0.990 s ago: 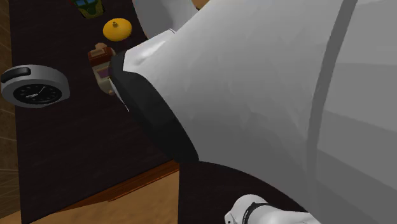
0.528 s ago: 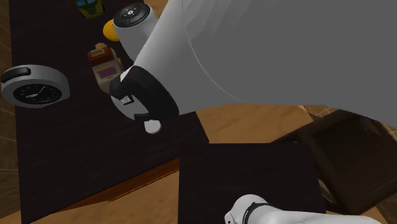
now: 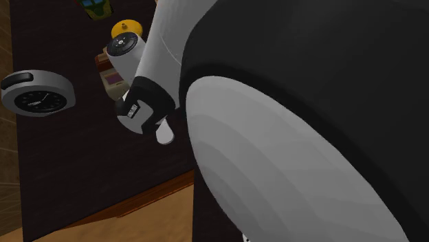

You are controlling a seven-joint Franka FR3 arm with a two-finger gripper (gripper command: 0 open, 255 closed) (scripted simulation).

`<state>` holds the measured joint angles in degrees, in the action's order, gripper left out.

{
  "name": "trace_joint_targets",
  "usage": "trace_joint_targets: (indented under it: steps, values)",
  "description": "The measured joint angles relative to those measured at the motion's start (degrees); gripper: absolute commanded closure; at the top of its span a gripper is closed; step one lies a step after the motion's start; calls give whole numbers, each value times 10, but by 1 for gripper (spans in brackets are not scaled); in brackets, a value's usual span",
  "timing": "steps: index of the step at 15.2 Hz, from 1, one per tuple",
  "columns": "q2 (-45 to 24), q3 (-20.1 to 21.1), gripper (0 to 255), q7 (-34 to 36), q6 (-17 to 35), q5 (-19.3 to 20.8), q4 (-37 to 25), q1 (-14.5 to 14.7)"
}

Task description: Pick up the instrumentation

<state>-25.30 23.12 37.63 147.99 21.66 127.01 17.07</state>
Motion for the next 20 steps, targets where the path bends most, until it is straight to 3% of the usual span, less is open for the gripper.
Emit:
trace_joint_targets:
  steps: [6, 13, 14, 20]
  values:
    - [-114, -28, 0, 38, 12, 41, -93, 63]
    - [-169, -52, 0, 52, 36, 62, -123, 85]
    - [-171, -53, 255, 53, 39, 63, -123, 86]
    - [-173, -55, 255, 54, 41, 65, -124, 87]
